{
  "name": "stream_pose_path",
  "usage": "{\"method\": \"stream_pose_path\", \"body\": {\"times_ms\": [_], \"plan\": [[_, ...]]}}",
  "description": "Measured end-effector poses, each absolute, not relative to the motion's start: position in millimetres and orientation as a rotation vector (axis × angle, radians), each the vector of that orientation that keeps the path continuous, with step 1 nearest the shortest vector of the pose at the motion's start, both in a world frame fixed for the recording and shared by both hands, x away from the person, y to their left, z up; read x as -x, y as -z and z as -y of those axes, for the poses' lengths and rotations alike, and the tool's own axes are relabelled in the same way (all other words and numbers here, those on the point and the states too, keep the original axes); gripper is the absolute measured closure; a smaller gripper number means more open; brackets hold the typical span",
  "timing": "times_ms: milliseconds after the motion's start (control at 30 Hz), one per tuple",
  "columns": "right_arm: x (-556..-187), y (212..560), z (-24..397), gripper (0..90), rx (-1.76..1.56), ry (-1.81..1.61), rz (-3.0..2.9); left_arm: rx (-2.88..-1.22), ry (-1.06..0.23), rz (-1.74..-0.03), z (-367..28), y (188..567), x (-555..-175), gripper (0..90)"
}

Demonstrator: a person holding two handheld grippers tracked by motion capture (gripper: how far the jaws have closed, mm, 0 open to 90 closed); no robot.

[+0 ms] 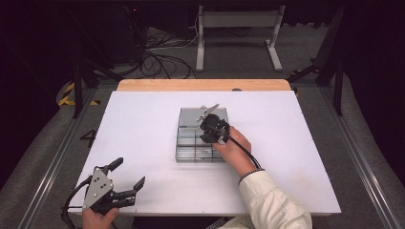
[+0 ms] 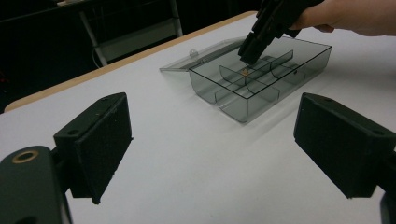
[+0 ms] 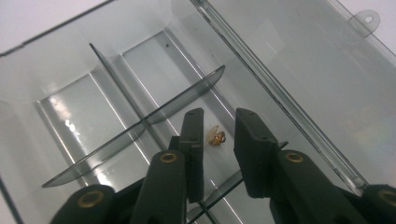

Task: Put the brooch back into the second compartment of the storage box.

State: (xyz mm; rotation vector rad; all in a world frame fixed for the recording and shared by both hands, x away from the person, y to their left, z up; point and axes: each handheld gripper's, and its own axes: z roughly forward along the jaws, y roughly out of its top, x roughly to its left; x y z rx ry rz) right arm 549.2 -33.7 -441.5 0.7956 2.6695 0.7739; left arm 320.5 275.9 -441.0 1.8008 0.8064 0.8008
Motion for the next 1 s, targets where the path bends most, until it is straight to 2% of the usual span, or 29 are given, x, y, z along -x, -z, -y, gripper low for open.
{"method": "stream_pose_path", "body": {"times_ms": [100, 633, 767, 1000], "plan": [[-547.7, 438.4, 34.9, 64.9, -0.797, -0.801, -2.661, -1.799, -0.799, -0.808, -275.9, 440.8, -320.3, 11.9], [-529.4, 412.0, 45.7, 14.9, -0.759, -1.004, -2.634, -1.798, -0.798, -0.810, -275.7, 441.0, -320.6, 11.9], [-523.9, 405.7, 48.2, 9.4, -0.746, -1.034, -2.610, -1.798, -0.799, -0.809, -276.0, 440.7, -320.3, 11.9], [-517.3, 400.3, 52.2, 6.0, -0.734, -1.058, -2.586, -1.797, -0.802, -0.808, -275.9, 440.7, -320.2, 11.9]]}}
